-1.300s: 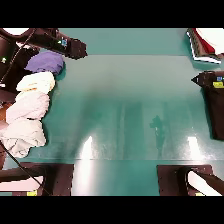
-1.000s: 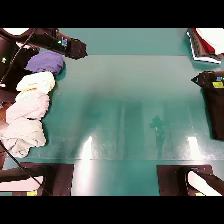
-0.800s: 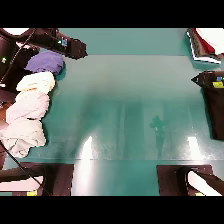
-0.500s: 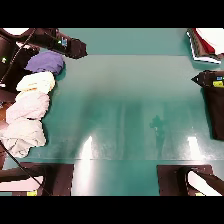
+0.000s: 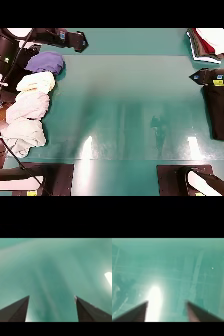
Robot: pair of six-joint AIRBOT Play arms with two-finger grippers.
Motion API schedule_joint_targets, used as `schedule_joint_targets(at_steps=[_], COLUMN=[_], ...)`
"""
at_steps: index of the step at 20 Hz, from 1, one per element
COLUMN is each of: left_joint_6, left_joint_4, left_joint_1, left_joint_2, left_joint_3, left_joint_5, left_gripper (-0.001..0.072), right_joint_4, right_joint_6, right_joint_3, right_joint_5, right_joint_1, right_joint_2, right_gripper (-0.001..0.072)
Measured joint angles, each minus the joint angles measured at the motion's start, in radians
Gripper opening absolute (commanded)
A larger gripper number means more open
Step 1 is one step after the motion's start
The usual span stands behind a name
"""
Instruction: Fold the shirts.
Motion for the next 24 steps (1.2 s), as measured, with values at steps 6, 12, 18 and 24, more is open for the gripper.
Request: schedule_joint_targets(at_steps=[6, 12, 18, 24], left_joint_6=[-0.077, -0.074, -0.042, -0.033], left_joint_4=[0.179, 0.211, 0.208, 0.06], left_joint_1=[0.199, 0.347, 0.389, 0.391], left_joint_2=[-0.168, -0.379, -0.497, -0.505], left_joint_3=[0.0, 0.0, 0.007, 0.195], left_joint_5=[0.105, 0.183, 0.258, 0.202], left_gripper=[0.0661, 0.0661, 0.0144, 0.0027], right_joint_4=[0.003, 0.003, 0.003, 0.003], right_joint_6=[0.0, 0.012, 0.016, 0.017], right_joint_3=[0.0, 0.0, 0.0, 0.0], right_joint_5=[0.03, 0.046, 0.059, -0.002], right_joint_1=[0.0, 0.0, 0.0, 0.0], right_joint_2=[0.0, 0.0, 0.0, 0.0], right_gripper=[0.0591, 0.059, 0.0553, 0.0144])
